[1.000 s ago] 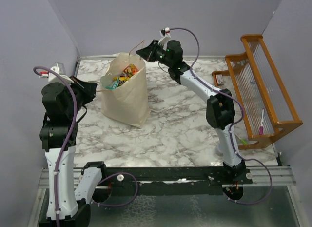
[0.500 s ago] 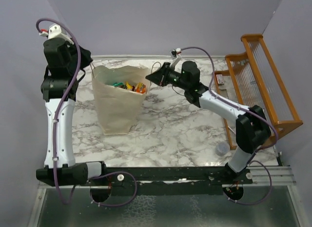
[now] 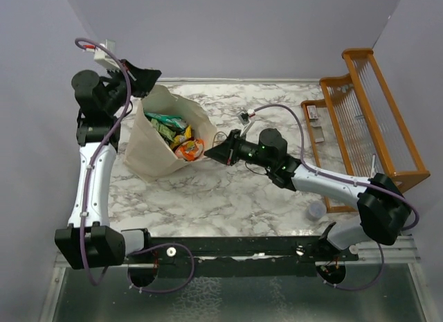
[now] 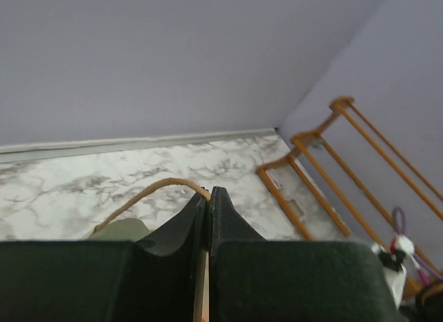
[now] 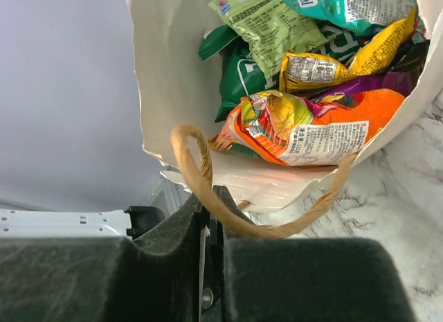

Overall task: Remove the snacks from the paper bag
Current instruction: Adjust the paper bag at the center of the board.

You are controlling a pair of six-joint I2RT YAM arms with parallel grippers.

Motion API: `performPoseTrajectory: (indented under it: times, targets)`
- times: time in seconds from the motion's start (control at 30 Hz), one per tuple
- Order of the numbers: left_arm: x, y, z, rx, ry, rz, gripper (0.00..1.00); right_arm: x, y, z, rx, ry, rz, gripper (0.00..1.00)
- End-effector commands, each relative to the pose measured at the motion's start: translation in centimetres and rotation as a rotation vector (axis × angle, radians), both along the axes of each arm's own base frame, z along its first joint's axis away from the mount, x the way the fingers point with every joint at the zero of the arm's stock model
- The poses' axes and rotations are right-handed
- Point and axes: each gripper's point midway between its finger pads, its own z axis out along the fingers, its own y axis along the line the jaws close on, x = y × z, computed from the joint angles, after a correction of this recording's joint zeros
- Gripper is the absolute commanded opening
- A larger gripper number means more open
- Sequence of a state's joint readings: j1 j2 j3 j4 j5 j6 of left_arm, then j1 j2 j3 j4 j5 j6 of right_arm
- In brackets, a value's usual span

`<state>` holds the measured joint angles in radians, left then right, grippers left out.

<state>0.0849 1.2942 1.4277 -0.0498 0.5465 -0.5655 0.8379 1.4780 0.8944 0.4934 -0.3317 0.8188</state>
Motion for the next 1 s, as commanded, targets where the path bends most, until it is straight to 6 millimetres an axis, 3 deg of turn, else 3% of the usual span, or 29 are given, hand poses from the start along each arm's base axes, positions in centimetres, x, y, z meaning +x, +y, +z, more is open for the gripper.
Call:
performPoseTrajectory:
  times: [0.0, 0.13, 0.3, 0.57, 0.77, 0.87, 0.97]
  targets:
    - [-8.8, -5.6, 5.3, 0.030, -0.367, -0.353, 0.00, -1.3, -1.4, 2.2, 0.053, -0.021, -0.015, 0.08]
    - [-11.7, -6.8, 5.0, 0.059, -0.441, -0.371, 0.00, -2.3, -2.4, 1.1, -0.012, -0.014, -0.010, 0.11]
    - [-13.1, -7.5, 3.4, 0.052, -0.470, -0.397, 0.00, -3.3, -4.0, -0.6, -0.150, -0.024, 0.002, 0.19]
    - [-12.6, -7.4, 1.3, 0.070, -0.439, -0.377, 0.00, -3.6, -9.8, -4.3, -0.458, -0.034, -0.115, 0.46]
    - [-11.5, -7.0, 0.4, 0.096, -0.396, -0.337, 0.00, -4.3, -15.4, -6.5, -0.703, -0.054, -0.198, 0.79]
    - [-10.9, -6.6, -0.3, 0.113, -0.364, -0.306, 0.00, -3.5, -18.4, -5.9, -0.802, -0.117, -0.295, 0.97]
    - [-10.4, -6.0, -0.7, 0.114, -0.341, -0.282, 0.00, -3.1, -17.6, -3.1, -0.788, -0.246, -0.238, 0.99]
